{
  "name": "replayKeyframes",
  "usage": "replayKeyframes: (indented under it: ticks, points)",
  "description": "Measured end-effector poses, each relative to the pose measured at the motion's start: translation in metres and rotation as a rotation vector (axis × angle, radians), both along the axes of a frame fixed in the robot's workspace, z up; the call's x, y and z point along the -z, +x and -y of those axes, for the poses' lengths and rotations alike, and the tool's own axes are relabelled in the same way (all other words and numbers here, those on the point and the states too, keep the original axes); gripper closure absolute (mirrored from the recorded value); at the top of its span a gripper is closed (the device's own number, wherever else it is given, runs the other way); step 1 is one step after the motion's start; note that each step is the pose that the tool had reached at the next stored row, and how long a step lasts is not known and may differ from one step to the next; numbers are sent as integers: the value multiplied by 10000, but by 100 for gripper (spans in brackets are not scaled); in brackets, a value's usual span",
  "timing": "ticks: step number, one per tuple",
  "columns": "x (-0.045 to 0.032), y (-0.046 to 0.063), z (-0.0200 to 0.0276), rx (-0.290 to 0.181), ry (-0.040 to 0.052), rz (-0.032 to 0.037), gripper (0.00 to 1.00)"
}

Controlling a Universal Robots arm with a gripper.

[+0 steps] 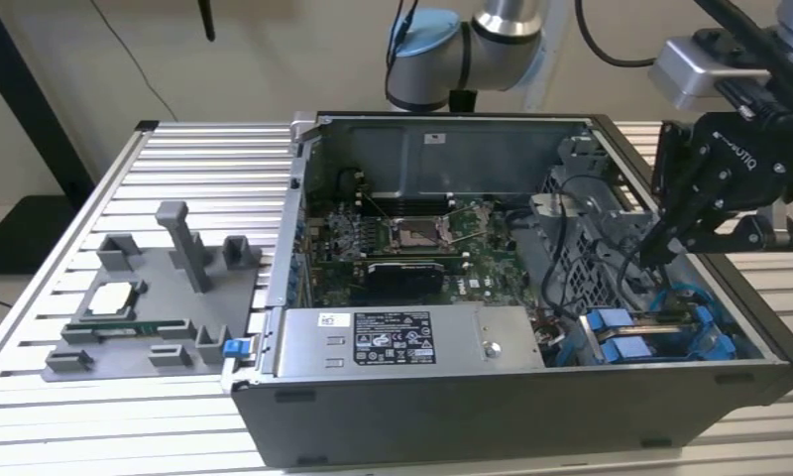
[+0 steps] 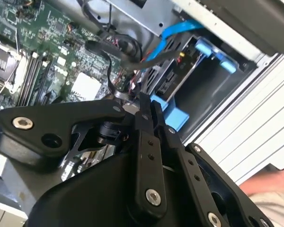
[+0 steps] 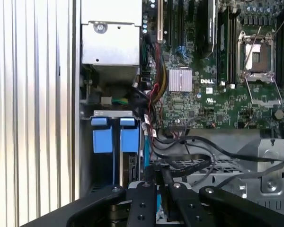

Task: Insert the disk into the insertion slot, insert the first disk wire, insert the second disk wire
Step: 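Insert the second disk wire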

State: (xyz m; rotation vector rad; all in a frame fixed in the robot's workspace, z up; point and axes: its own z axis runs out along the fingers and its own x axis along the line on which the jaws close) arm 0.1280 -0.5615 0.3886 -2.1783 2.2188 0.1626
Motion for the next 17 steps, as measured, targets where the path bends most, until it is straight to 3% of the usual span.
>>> replayKeyframes:
  ticks: [2,7,10,14,17]
  points:
    - [8,-51,20,-1,-4,96,100]
    - [49,-154,73,-1,-1,418,100]
    - [76,-161,93,0,3,619,100]
    - [159,-161,97,0,2,794,100]
    - [205,-159,97,-1,0,836,100]
